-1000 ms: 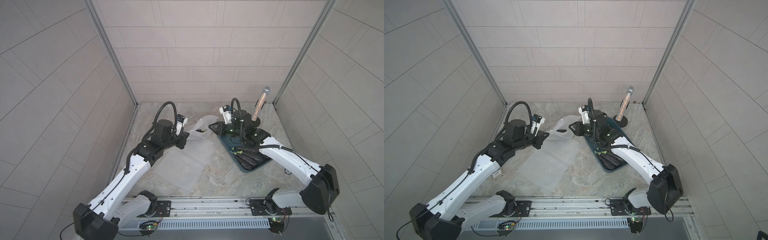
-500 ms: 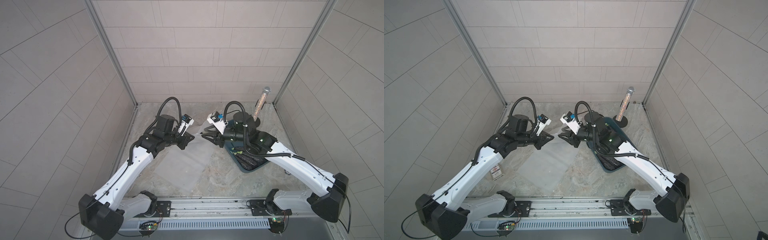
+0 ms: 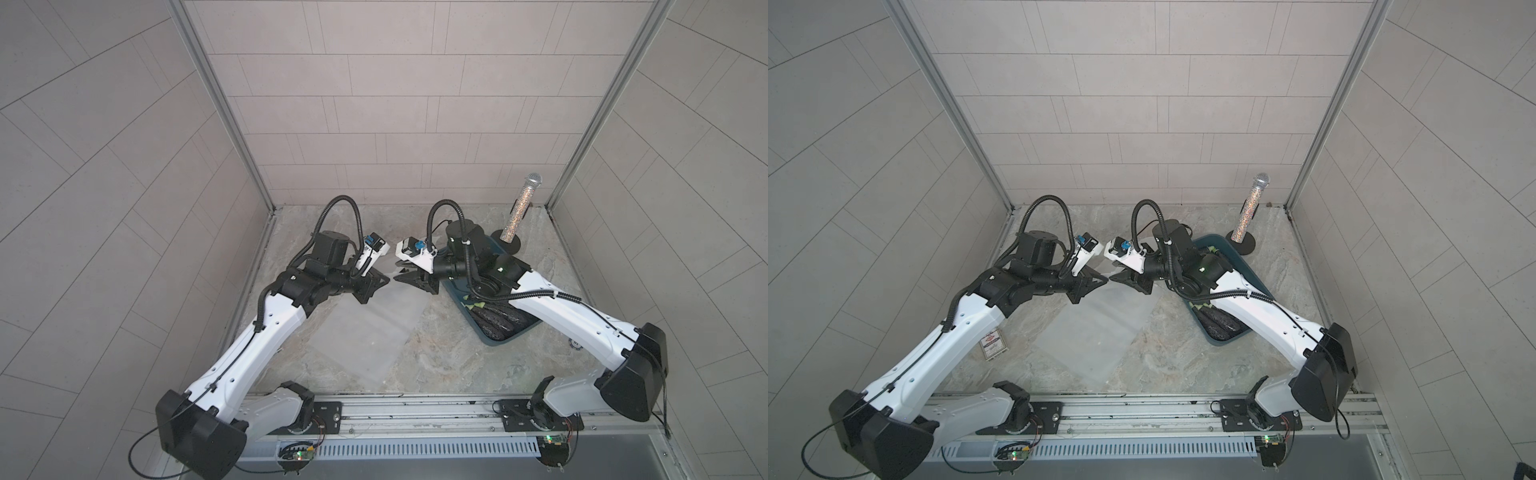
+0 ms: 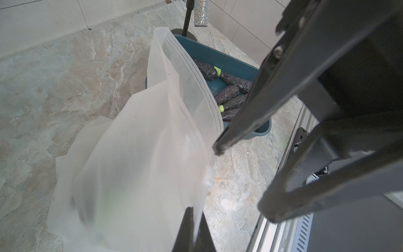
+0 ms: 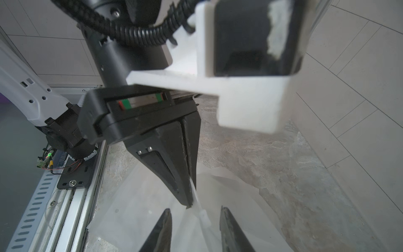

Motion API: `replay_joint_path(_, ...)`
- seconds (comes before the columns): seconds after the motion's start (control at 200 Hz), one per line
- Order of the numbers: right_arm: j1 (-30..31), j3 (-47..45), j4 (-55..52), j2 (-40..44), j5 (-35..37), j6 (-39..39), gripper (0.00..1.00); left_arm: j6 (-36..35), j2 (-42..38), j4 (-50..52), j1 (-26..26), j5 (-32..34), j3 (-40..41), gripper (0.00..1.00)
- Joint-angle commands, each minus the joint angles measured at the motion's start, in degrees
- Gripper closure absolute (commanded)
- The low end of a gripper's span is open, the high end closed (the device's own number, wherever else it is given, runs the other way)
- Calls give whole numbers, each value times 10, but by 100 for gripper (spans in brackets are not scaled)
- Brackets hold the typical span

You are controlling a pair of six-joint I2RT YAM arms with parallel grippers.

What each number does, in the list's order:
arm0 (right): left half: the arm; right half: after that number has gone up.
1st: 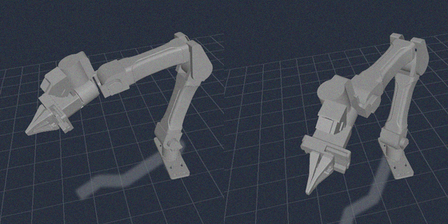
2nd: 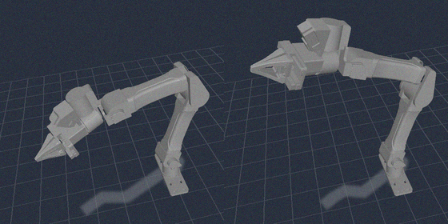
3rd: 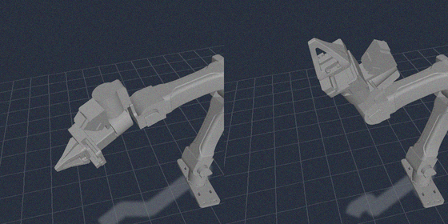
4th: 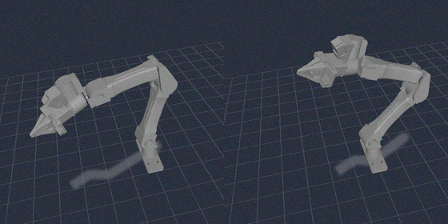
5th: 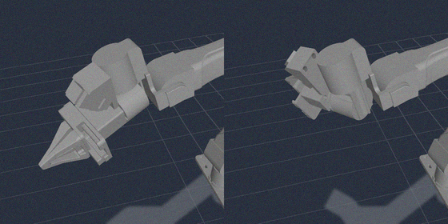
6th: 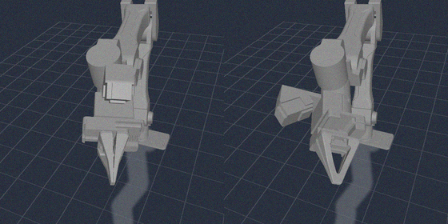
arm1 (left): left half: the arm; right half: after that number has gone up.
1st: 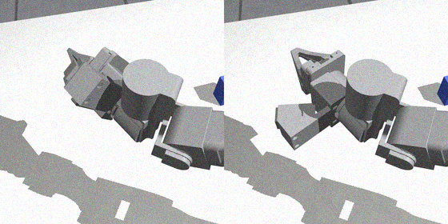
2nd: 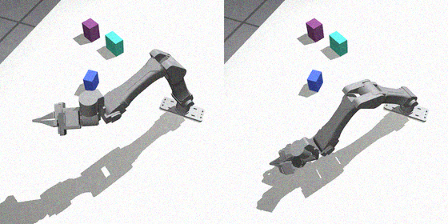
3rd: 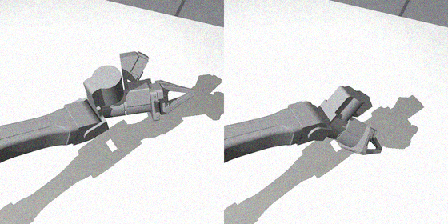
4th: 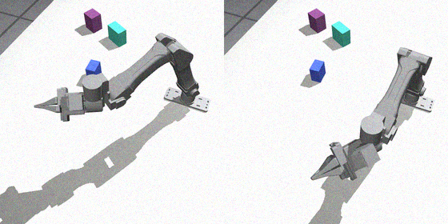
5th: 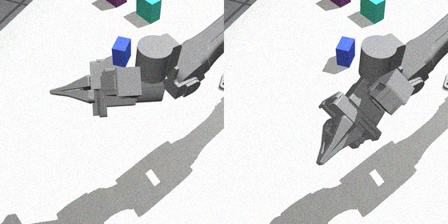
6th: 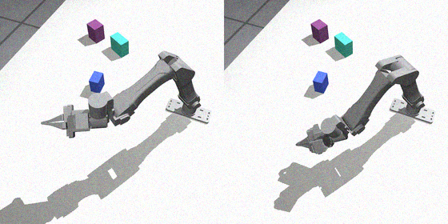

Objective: Place the eggplant in a zip-top bag and seal the zipper
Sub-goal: Zip the zipper on the zipper food storage bag.

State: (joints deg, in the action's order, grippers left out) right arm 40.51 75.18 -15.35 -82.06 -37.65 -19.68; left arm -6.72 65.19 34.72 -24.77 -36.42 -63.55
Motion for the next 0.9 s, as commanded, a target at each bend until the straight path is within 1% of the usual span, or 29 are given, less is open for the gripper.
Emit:
replay_joint_path(0.0, 4, 28, -24, -16, -22, -46, 63, -19, -19, 9, 2, -11, -14, 100)
replay_joint_path(0.265, 7, 39, -37, -35, -16, -66, 69, -22, -29, 11, 2, -11, -12, 100)
replay_joint_path(0.36, 7, 40, -39, -35, -15, -67, 76, -23, -30, 12, 3, -8, -12, 100)
replay_joint_path(0.64, 7, 38, -45, -32, -14, -71, 91, -22, -31, 14, 2, 4, -13, 100)
replay_joint_path(0.75, 7, 35, -48, -28, -9, -72, 95, -13, -32, 12, 2, 35, -13, 100)
replay_joint_path(0.896, 7, 28, -55, -16, 14, -74, 96, 2, -31, 6, 2, 96, -13, 100)
